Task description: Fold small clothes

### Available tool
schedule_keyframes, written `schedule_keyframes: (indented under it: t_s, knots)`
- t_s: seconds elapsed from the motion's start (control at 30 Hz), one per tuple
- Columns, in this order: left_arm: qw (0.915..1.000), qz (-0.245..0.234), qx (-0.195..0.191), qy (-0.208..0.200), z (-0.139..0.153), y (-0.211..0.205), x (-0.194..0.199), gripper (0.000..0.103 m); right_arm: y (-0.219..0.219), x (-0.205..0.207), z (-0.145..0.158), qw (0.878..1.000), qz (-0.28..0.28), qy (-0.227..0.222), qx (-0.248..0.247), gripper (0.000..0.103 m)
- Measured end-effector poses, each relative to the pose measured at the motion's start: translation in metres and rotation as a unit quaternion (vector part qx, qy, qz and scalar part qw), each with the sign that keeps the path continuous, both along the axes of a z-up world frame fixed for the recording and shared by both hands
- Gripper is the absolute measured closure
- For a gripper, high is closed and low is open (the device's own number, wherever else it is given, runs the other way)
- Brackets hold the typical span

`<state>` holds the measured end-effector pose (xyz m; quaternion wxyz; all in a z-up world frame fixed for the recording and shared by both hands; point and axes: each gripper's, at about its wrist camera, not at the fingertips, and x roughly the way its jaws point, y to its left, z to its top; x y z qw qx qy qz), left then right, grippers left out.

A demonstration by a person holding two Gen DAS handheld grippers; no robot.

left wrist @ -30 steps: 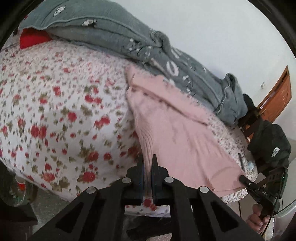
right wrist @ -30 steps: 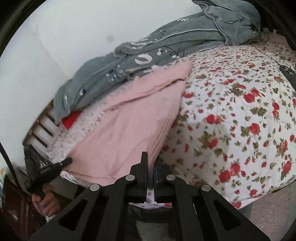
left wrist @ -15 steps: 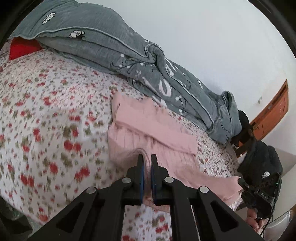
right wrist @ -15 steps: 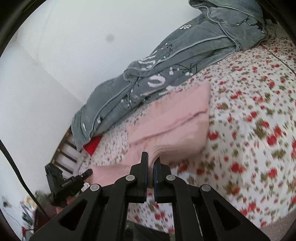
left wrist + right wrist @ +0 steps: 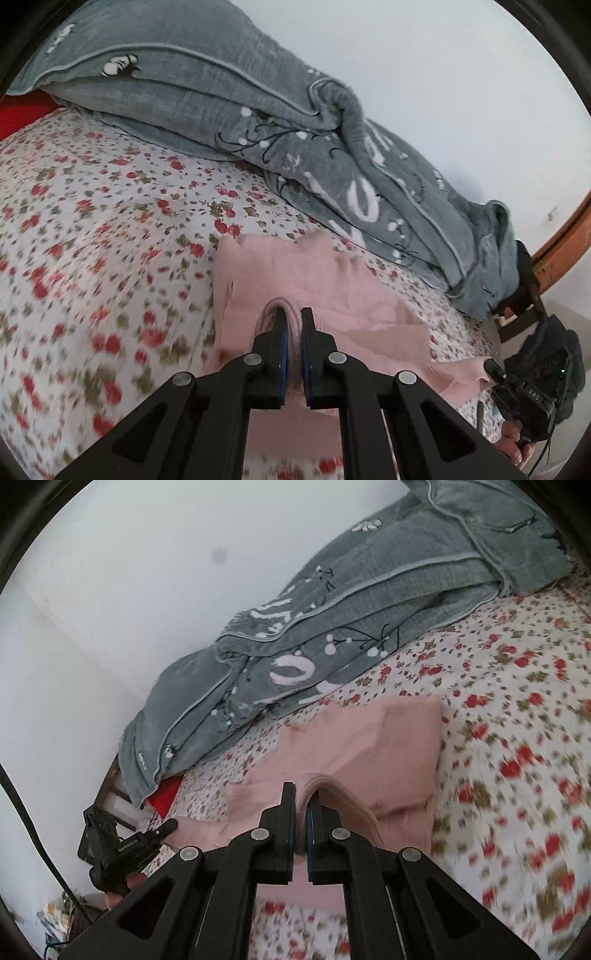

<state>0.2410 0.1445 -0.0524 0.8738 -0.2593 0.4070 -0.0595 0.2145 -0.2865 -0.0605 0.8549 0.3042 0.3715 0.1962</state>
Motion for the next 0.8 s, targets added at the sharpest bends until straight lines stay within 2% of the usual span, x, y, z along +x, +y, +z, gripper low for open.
schedule_keyframes:
  t_s: [0.23,0.37,0.4,0.43,0.47,0.53,0.6,0.7,0.8]
  knots:
    - [0.9996,-0.003,0.0,0.027,-0.03,-0.005,0.073,0.096,0.004,0.076,-0.031,0.999,0.002,0.035,-0.004,0.098]
    - [0.9992,-0.015,-0.017,0.033,-0.043,-0.007,0.103,0.095,0.015,0.114,-0.047,0.997,0.008,0.046,-0.058,0.098]
    - [0.9991,-0.019,-0.021,0.033,-0.045,-0.007,0.108,0.093,0.016,0.121,-0.049,0.997,0.01,0.045,-0.065,0.095]
    - [0.9991,-0.021,-0.021,0.031,-0.047,-0.007,0.111,0.085,0.016,0.125,-0.051,0.997,0.01,0.042,-0.066,0.091]
    - [0.9993,-0.02,-0.015,0.029,-0.048,-0.007,0.112,0.069,0.014,0.129,-0.053,0.997,0.009,0.038,-0.067,0.088]
    - [0.9997,-0.018,0.008,0.012,-0.047,-0.006,0.109,0.05,0.012,0.133,-0.054,0.996,0.009,0.033,-0.08,0.082]
    - [0.9993,-0.029,0.021,-0.004,-0.046,-0.008,0.106,0.049,0.014,0.132,-0.056,0.994,0.017,0.024,-0.106,0.082]
    - [0.9973,-0.049,0.055,-0.002,-0.047,-0.019,0.109,0.048,0.023,0.13,-0.062,0.986,0.029,0.011,-0.161,0.076]
    - [0.9921,-0.058,0.111,0.012,-0.051,-0.034,0.12,0.048,0.032,0.136,-0.072,0.98,0.035,0.02,-0.196,0.076]
